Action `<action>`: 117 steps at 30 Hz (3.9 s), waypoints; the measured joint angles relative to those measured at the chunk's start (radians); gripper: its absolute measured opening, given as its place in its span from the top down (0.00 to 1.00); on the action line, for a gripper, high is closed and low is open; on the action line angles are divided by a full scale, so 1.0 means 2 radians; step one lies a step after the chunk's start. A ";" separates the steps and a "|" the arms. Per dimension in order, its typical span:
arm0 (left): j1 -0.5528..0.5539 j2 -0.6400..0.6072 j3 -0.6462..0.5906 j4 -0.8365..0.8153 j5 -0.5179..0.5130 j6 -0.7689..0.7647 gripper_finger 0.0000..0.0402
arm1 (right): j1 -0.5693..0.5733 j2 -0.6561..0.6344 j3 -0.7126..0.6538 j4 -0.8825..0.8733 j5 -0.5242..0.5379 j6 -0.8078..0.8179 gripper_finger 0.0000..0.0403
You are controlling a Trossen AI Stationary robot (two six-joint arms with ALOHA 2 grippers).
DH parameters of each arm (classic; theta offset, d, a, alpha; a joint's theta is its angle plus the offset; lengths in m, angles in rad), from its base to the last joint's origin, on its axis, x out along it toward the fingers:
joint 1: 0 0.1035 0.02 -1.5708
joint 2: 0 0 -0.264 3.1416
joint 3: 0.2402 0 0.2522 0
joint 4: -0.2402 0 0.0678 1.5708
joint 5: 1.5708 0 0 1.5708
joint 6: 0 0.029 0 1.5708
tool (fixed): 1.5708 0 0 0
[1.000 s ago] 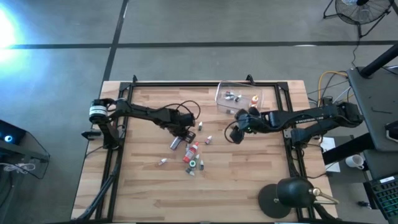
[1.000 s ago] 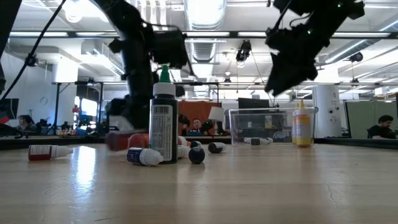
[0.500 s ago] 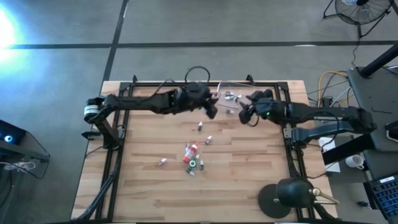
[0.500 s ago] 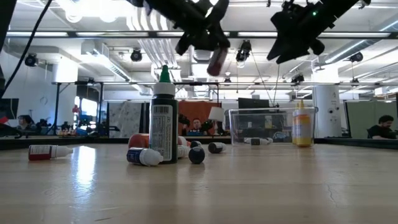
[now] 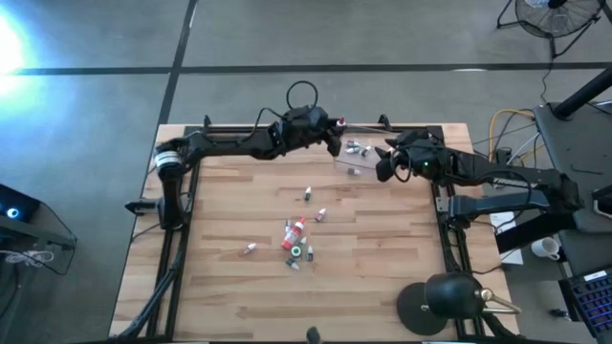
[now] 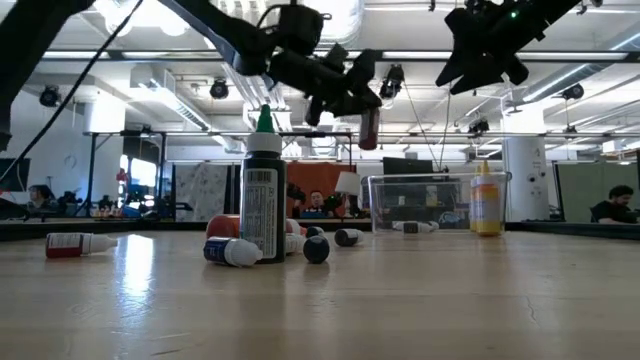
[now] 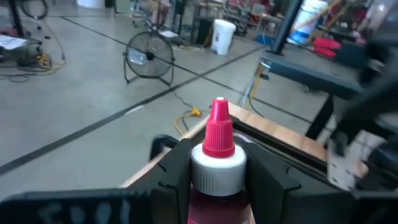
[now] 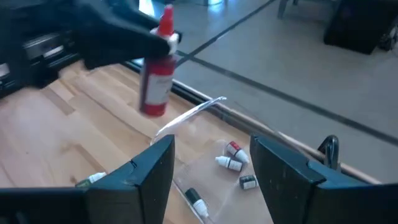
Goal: Pick & Place food coloring
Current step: Put the large red food coloring bottle into the transparent bin
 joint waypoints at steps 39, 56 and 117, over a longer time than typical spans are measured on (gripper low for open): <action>0.023 0.105 0.045 -0.105 0.125 -0.038 0.72 | -0.017 0.072 0.001 0.000 -0.003 0.060 0.50; 0.006 0.083 0.038 -0.138 0.136 0.019 0.72 | -0.020 0.072 0.000 0.000 0.002 0.060 0.50; -0.008 0.106 0.088 -0.219 0.101 0.126 0.72 | -0.043 0.072 -0.006 0.000 0.001 0.056 0.50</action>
